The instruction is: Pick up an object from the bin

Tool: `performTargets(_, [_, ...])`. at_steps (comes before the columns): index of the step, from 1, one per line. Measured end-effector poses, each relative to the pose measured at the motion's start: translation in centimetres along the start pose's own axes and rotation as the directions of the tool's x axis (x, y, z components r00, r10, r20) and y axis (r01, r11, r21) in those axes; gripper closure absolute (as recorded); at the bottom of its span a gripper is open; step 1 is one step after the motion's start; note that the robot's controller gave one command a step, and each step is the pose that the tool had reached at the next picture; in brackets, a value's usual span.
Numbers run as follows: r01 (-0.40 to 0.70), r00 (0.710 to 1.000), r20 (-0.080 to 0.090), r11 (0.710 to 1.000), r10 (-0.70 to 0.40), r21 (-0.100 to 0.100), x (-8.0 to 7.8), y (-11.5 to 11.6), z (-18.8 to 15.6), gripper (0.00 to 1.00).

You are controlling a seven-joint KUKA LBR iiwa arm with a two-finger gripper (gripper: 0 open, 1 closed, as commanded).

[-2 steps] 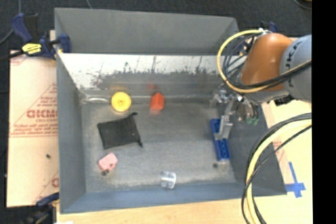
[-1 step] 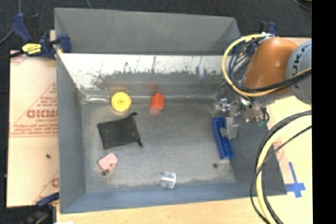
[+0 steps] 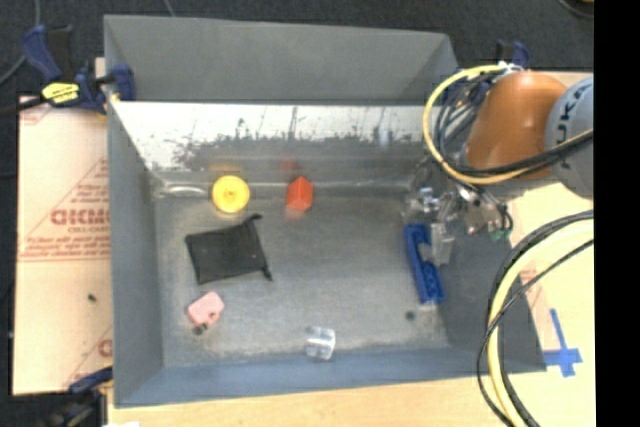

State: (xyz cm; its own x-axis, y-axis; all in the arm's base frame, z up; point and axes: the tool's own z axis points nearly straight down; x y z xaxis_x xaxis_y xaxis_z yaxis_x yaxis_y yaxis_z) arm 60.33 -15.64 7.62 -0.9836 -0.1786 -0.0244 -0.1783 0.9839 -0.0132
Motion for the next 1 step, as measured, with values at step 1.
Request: performTargets(1, [0.024,1.0,-0.003,1.0,-0.024,0.0,-0.09,0.38,-6.63,1.0])
